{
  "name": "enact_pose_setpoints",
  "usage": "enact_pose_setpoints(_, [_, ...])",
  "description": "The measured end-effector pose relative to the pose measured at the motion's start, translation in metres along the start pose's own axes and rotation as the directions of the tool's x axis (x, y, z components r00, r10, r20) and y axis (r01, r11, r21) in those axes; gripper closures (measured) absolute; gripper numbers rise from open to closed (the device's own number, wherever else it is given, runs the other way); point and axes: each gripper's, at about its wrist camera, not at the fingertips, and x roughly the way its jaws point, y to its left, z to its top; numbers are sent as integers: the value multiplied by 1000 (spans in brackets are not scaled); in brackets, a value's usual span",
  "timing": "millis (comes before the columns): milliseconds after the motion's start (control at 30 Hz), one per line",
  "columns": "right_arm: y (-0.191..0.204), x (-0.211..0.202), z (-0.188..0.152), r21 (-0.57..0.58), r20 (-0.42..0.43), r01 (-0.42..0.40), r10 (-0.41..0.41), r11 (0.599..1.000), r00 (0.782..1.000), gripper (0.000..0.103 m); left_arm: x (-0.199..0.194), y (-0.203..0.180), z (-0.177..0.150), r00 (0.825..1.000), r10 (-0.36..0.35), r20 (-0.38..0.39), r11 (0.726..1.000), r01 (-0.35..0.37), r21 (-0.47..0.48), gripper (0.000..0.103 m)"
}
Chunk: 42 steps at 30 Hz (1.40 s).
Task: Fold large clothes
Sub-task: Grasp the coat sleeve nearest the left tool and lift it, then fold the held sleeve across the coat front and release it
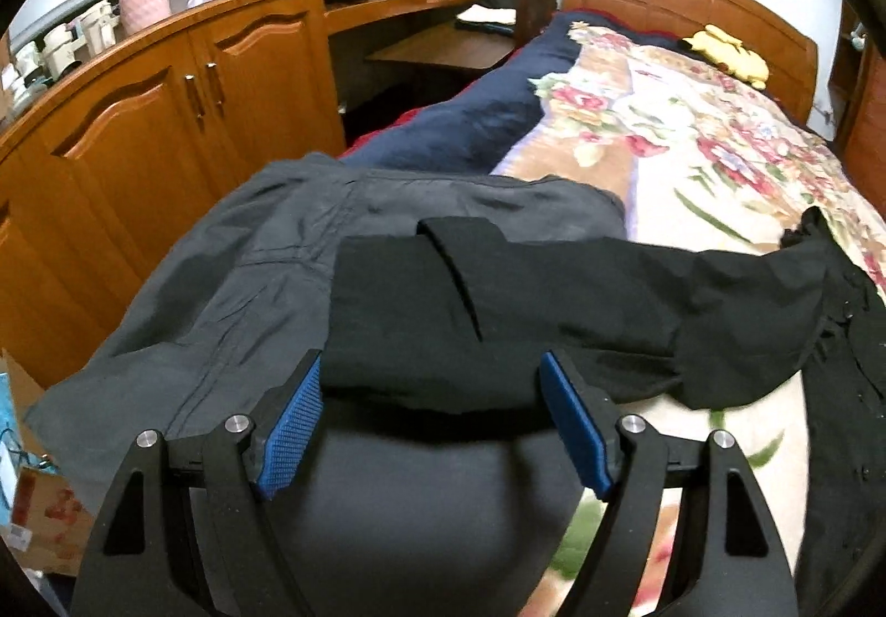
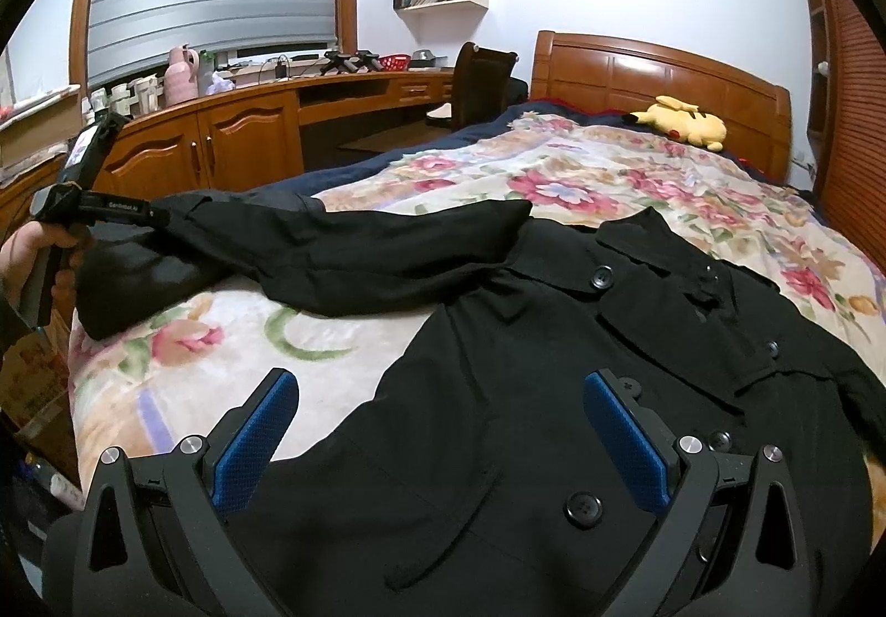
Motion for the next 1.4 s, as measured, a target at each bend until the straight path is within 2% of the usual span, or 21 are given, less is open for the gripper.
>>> enact_pose_setpoints(100, [-1,-4,0,2,6,2,-2,1000,1000,1,-1,-5,6,999,-50,-4,999,50,-7,88])
enact_pose_setpoints(133, [-2,-6,-1,1,8,5,-5,1000,1000,1,-4,-10,9,998,-69,4,998,69,1,90])
enact_pose_setpoints(200, [-5,-9,-1,3,13,13,-13,1000,1000,1,-16,-25,14,997,-58,46,997,56,46,93])
enact_pose_setpoints(400, [-24,-19,-3,42,25,38,-39,998,999,1,-65,-93,30,974,-153,167,979,126,162,94])
enact_pose_setpoints(633, [-51,-33,-9,101,25,94,-97,990,995,1,-112,-191,39,917,-332,221,917,258,304,94])
enact_pose_setpoints(800, [-59,-42,-14,146,14,118,-121,982,993,1,-134,-255,30,872,-445,204,851,340,400,94])
enact_pose_setpoints(933, [-62,-53,-18,169,11,143,-147,975,989,1,-143,-294,17,844,-509,171,800,391,455,94])
enact_pose_setpoints(1000, [-60,-55,-18,181,4,157,-161,971,987,1,-144,-308,6,829,-539,152,776,418,473,94])
enact_pose_setpoints(1033, [-63,-52,-13,191,0,163,-167,968,986,1,-144,-315,-4,814,-564,137,756,443,483,94])
enact_pose_setpoints(1100, [-61,-57,-17,201,-7,179,-181,963,983,1,-142,-330,-22,801,-587,116,733,465,497,94])
enact_pose_setpoints(1233, [-58,-65,-17,220,-23,211,-211,952,977,1,-131,-344,-55,782,-620,61,698,515,498,94])
enact_pose_setpoints(1300, [-57,-68,-17,234,-25,224,-225,946,974,1,-127,-351,-66,781,-623,44,690,522,501,93])
enact_pose_setpoints(1367, [-55,-70,-17,244,-25,233,-234,941,972,1,-123,-352,-74,787,-616,38,692,517,505,86])
enact_pose_setpoints(1400, [-55,-71,-16,248,-24,236,-238,940,971,1,-123,-349,-76,786,-616,44,694,516,502,75])
